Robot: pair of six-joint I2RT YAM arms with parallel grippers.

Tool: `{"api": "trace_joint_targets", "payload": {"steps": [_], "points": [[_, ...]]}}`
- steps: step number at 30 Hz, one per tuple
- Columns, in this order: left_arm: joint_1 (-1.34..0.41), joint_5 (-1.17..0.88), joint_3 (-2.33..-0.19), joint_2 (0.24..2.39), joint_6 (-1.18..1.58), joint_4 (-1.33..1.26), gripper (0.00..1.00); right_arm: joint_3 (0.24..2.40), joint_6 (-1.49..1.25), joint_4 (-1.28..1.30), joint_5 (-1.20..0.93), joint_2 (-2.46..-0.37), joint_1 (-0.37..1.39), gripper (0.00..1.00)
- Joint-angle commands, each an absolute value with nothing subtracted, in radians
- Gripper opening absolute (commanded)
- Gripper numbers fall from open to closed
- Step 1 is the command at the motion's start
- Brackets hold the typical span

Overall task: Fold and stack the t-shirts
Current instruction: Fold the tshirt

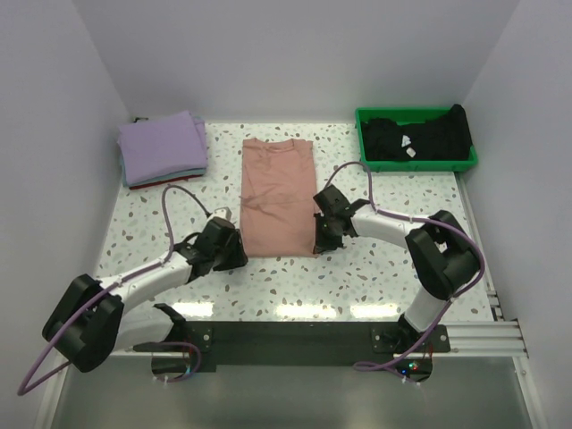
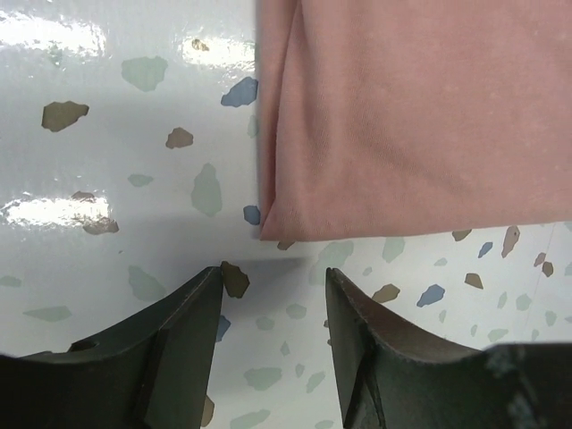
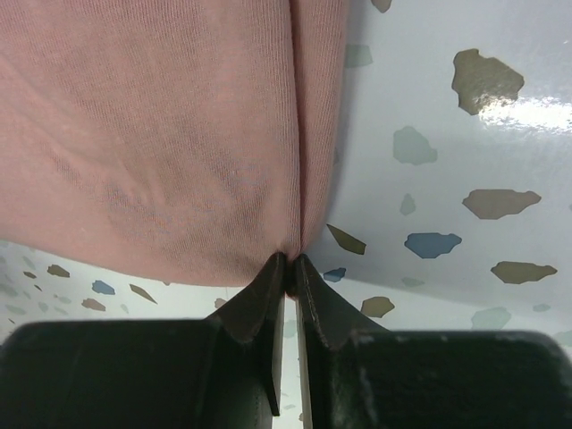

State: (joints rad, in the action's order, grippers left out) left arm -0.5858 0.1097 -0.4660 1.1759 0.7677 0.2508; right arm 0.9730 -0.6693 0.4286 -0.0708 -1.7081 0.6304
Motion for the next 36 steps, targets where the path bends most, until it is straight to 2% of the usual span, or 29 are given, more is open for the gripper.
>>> {"api": "trace_joint_targets", "payload": {"steps": [1,9,23,27,28,30,36], "points": [[-0.589,0.123,-0.476,1.21,0.773,0.222,0.54,0.933,-0.676,0.443,-0.058,-1.718,0.646,0.11],[-0.589,0.189,-0.512,1.259,0.769,0.239,0.45,0.919,-0.68,0.445,-0.057,-1.707,0.647,0.1],[-0.589,0.178,-0.483,1.305,0.764,0.175,0.3,0.911,-0.68,0.456,-0.046,-1.695,0.647,0.08],[-0.589,0.16,-0.474,1.318,0.762,0.16,0.15,0.916,-0.673,0.466,-0.04,-1.7,0.647,0.04],[-0.589,0.156,-0.472,1.322,0.764,0.155,0.07,0.916,-0.673,0.471,-0.037,-1.698,0.647,0.01],[-0.589,0.152,-0.466,1.324,0.765,0.153,0.0,0.919,-0.673,0.479,-0.028,-1.697,0.647,0.0],[-0.589,0.184,-0.445,1.279,0.782,0.202,0.0,0.926,-0.672,0.534,0.015,-1.677,0.649,0.0]]}}
